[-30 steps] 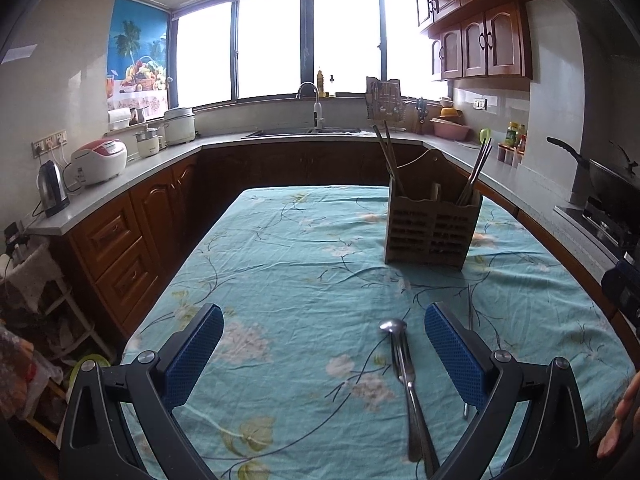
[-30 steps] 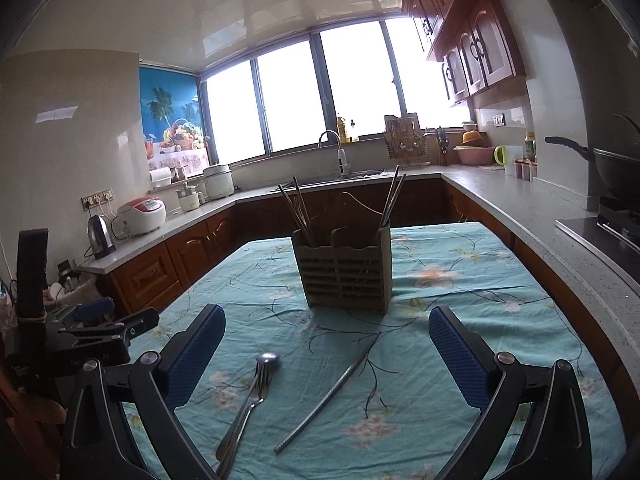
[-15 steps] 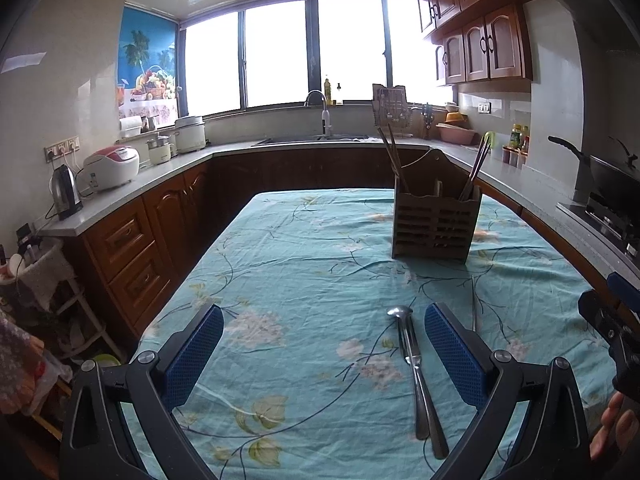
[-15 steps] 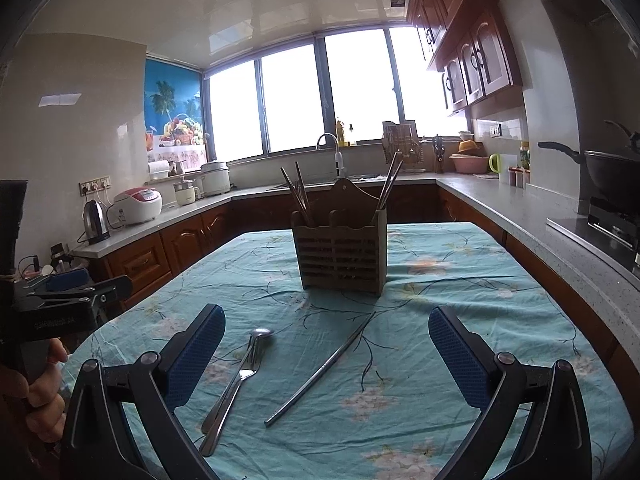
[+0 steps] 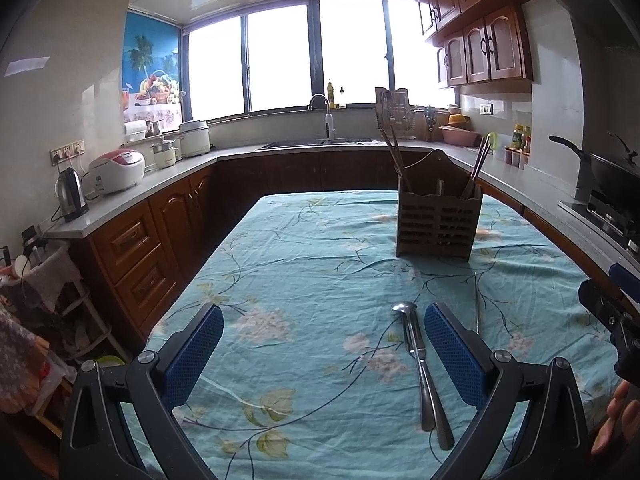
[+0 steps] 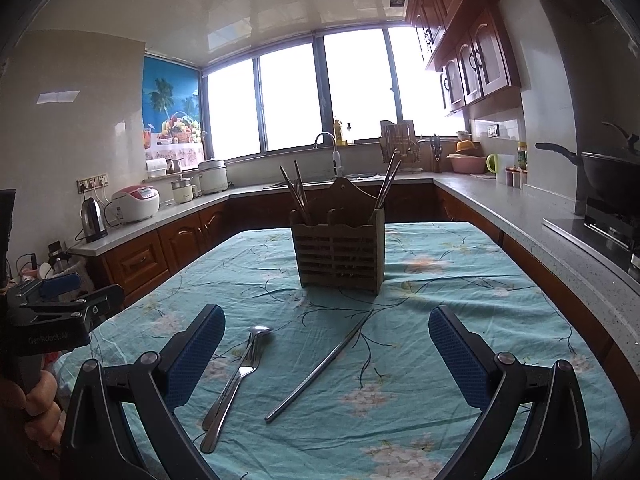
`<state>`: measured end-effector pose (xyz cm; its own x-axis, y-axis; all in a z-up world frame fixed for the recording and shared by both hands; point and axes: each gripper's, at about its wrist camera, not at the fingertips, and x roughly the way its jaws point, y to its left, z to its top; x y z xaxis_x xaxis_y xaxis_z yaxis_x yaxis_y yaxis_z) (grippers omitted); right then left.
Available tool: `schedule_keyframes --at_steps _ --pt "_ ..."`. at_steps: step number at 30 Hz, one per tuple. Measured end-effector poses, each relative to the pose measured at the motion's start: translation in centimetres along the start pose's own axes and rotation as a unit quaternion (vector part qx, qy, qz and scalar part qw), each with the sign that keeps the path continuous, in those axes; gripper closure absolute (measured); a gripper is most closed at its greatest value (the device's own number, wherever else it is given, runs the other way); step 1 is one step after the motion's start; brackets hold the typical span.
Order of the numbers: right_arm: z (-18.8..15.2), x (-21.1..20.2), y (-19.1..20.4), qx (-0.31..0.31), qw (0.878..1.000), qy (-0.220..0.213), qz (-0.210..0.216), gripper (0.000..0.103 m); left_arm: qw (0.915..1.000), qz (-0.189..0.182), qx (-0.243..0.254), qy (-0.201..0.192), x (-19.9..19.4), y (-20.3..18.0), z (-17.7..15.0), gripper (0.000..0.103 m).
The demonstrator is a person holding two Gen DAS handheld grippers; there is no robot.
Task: Organize utensils
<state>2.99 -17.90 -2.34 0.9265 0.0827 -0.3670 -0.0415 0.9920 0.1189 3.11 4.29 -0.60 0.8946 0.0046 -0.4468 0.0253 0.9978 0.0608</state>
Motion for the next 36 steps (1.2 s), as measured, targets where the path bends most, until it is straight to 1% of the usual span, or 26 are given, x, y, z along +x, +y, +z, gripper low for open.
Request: schedule_keyframes --at_steps 10,36 --pt "-0.02 0.04 0.03 -0.001 1.000 0.003 -0.001 0.000 1.0000 0.003 0.002 -0.007 -0.18 -0.01 -0.26 0.001" --pt "0.70 -0.81 0.28 -0.007 1.000 -0.021 -0.002 0.000 0.9998 0.008 0.001 -0.016 -0.43 -0.19 -0.39 0.001"
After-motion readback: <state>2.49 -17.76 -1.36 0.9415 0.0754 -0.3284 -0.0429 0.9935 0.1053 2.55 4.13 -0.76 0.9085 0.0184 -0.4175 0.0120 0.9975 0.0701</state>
